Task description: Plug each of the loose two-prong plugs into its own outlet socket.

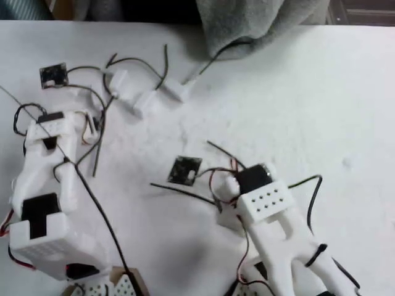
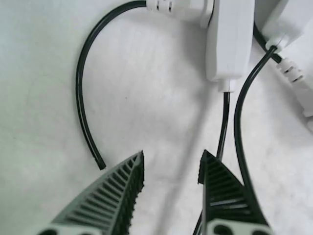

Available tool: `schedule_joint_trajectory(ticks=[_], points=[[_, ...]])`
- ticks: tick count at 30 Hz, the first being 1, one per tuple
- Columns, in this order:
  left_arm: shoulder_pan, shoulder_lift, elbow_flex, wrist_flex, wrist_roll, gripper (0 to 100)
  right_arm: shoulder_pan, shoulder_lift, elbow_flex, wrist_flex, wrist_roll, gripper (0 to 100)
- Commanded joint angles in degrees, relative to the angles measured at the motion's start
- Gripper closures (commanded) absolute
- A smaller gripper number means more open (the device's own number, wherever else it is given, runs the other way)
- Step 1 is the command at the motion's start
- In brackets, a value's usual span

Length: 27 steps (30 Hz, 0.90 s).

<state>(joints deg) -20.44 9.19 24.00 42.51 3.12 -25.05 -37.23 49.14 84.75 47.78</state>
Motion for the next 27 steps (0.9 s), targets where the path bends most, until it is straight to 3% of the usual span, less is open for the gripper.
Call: schedule_joint_trajectory(ticks=[1, 21, 27], points=[[0.84, -1.63, -0.26, -1.05, -0.44, 81, 1.19, -0.31, 1.67, 0.4, -0.44, 74.4], [0.84, -1.63, -0.26, -1.05, -0.44, 81, 1.1, 4.0, 15.74, -14.11, -0.09, 75.2], [0.75, -1.63, -0.26, -0.97, -0.44, 81, 1.01, 19.38, 11.96, -21.85, -0.97, 88.5]])
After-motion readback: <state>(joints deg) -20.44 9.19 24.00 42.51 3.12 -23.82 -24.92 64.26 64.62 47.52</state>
